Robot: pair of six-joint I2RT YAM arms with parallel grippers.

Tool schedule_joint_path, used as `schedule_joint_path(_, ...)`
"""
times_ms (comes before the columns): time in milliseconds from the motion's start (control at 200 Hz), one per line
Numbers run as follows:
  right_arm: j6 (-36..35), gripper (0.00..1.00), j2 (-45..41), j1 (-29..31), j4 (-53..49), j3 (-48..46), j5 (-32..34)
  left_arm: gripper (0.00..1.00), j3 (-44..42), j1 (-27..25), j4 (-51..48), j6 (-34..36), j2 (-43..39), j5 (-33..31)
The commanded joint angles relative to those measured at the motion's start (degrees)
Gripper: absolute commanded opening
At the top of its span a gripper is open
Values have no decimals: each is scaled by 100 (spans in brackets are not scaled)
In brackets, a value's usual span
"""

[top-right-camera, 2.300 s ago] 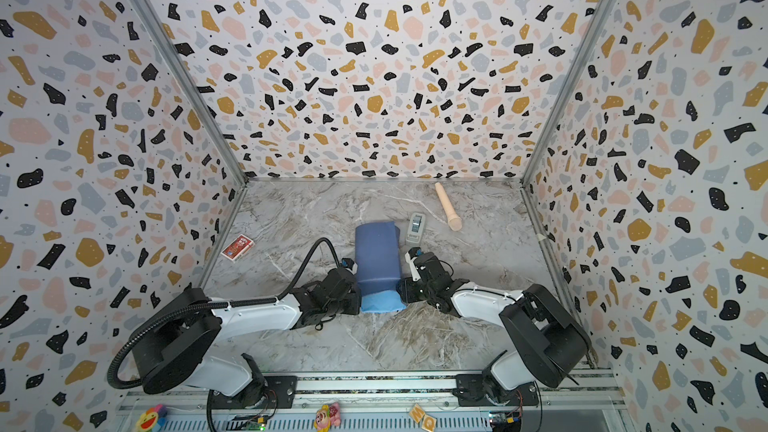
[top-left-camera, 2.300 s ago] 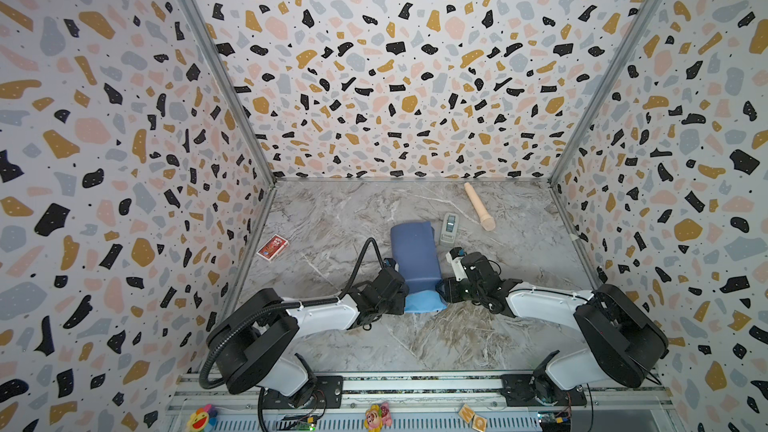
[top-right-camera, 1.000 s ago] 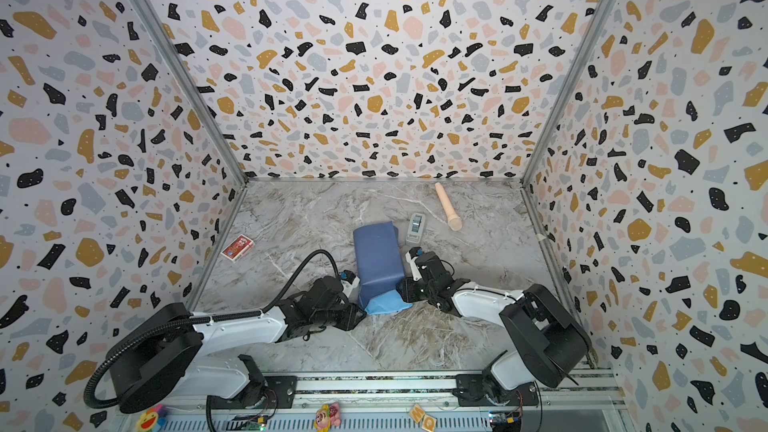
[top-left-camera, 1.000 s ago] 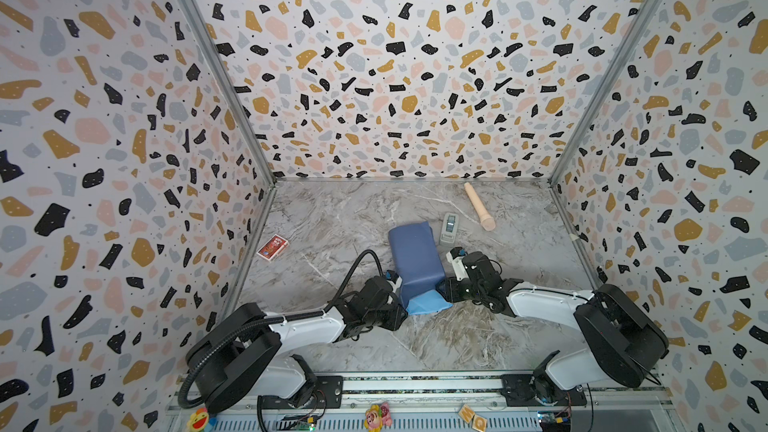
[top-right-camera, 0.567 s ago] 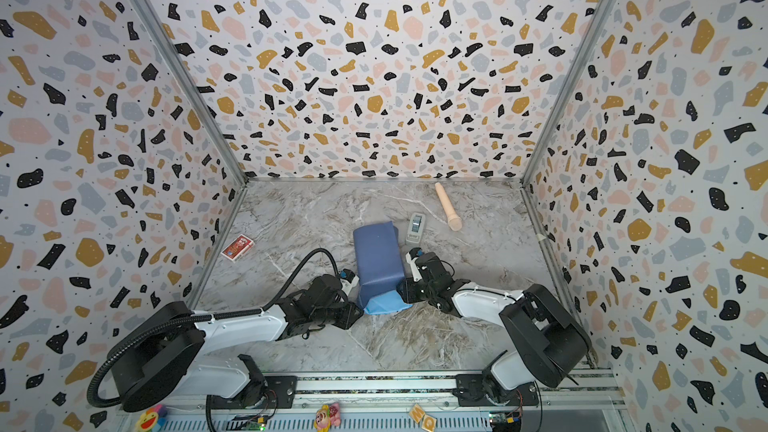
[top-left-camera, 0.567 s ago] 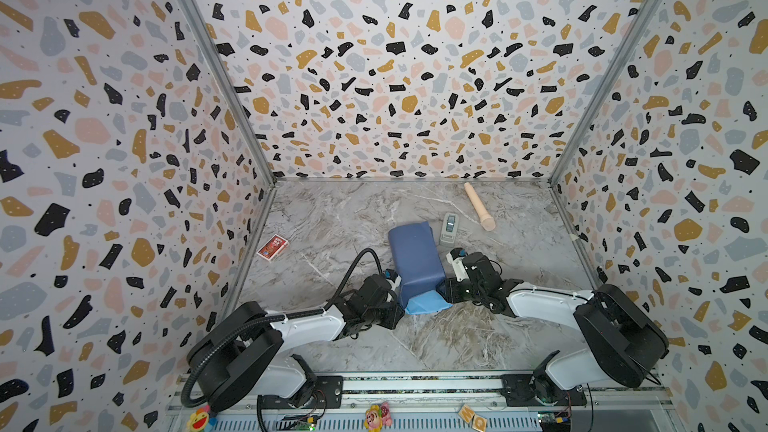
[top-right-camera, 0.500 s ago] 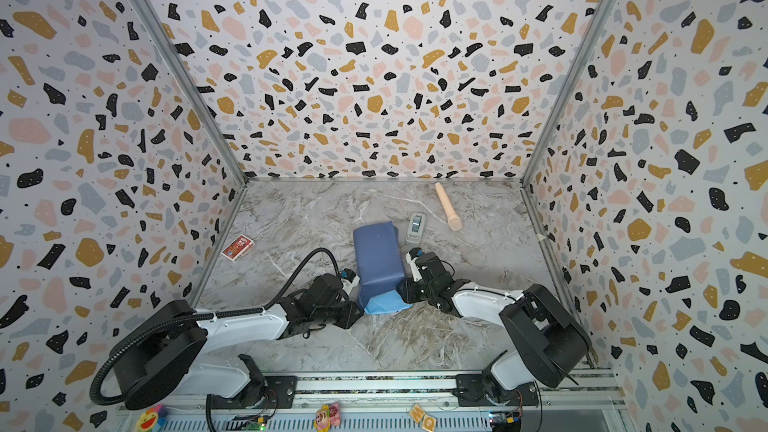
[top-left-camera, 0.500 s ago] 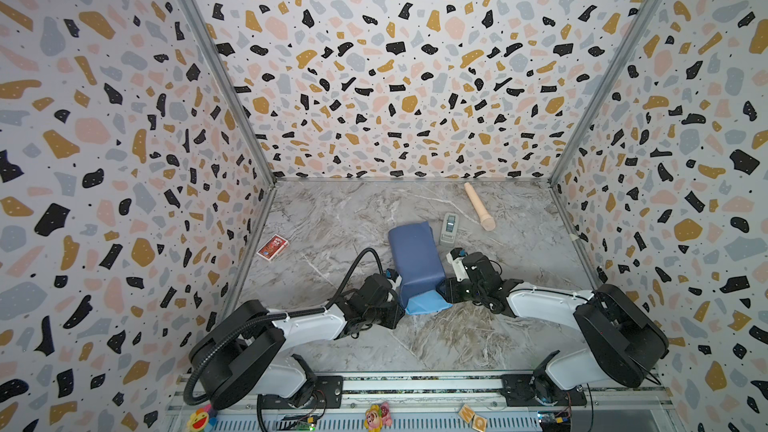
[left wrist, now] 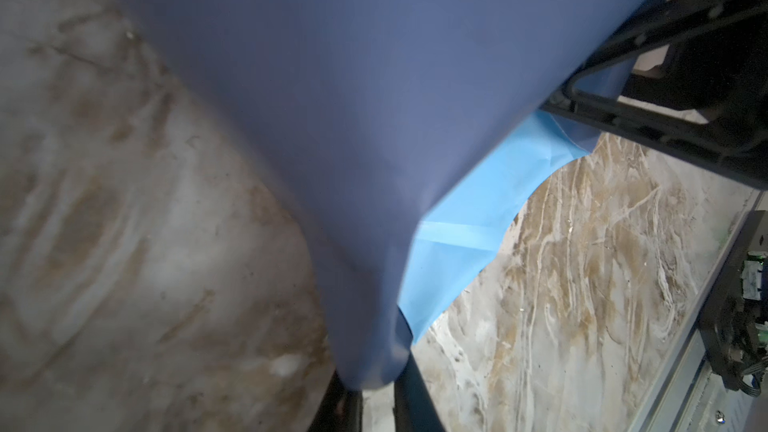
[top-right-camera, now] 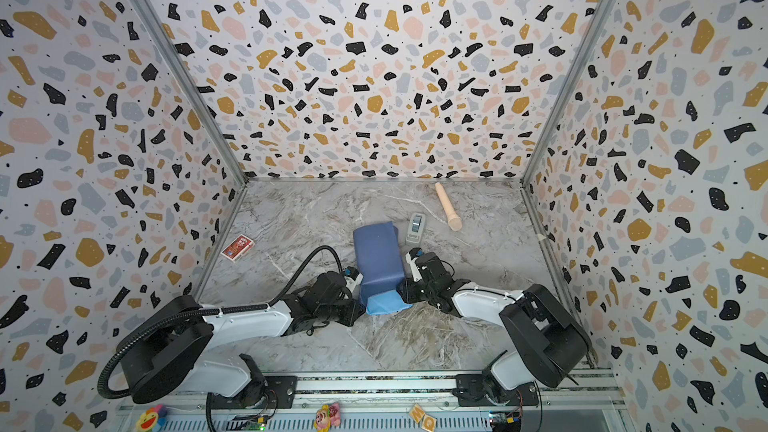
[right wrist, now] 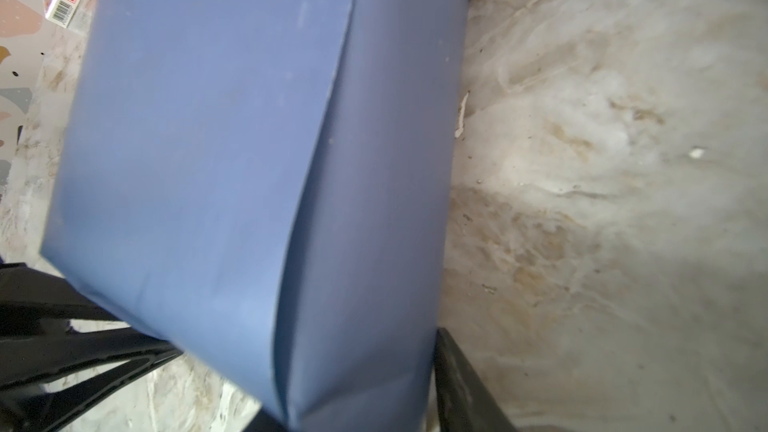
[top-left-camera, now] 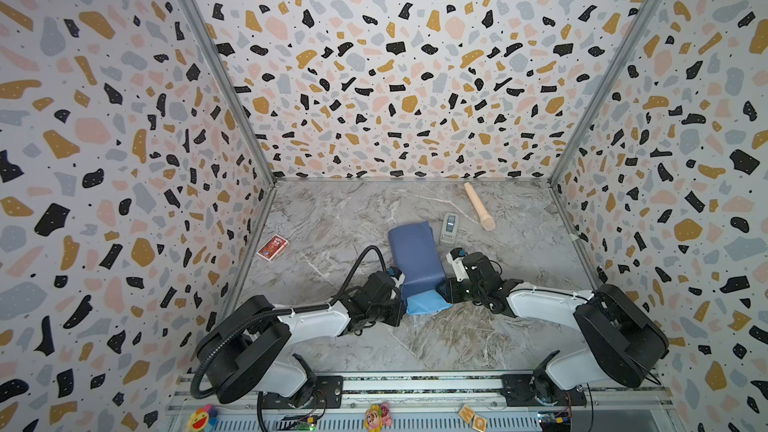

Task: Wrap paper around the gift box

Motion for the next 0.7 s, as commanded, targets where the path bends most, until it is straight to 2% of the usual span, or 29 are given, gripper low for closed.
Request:
schedule_joint_path(0,37,44,-143,-13,28,-56,-55,18,183,20,181,-66,21,-11)
schedule_joint_path(390,22,44,-155,-16,18,-48,-80,26,271,20,166,-189,125,-322)
schedule_joint_path(696,18,44,-183,-17,20,-48,-80,17,246,12,34,-280,136,-582)
